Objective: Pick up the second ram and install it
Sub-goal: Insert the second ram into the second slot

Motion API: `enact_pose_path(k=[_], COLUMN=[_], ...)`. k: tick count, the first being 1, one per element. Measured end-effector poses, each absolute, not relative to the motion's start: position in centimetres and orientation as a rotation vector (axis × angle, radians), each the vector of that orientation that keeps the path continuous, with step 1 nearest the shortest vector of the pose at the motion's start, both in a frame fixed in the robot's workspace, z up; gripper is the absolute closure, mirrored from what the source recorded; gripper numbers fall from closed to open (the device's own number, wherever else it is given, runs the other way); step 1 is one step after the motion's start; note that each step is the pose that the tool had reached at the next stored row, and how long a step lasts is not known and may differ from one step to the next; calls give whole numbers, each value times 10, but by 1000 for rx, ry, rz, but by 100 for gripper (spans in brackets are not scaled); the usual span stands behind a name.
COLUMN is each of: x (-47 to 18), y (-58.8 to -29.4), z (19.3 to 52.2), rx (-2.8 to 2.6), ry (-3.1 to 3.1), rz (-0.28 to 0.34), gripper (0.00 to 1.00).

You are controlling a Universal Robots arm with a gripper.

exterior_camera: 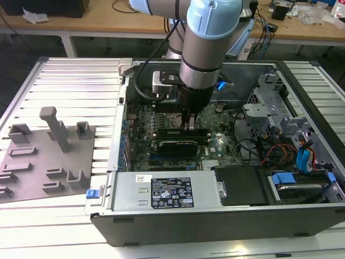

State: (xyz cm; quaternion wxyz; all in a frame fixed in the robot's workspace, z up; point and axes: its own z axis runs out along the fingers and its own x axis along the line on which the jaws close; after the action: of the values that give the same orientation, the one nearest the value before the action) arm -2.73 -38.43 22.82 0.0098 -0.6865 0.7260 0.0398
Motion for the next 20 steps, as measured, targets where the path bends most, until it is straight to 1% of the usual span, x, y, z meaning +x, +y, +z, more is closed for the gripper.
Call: enact_pose_path(k=[19,20], x=[-26,-26], y=[-384,-384], z=[222,222], rx=[-2172,-2172], ry=[2239,2239], rz=[125,126], gripper=[86,85])
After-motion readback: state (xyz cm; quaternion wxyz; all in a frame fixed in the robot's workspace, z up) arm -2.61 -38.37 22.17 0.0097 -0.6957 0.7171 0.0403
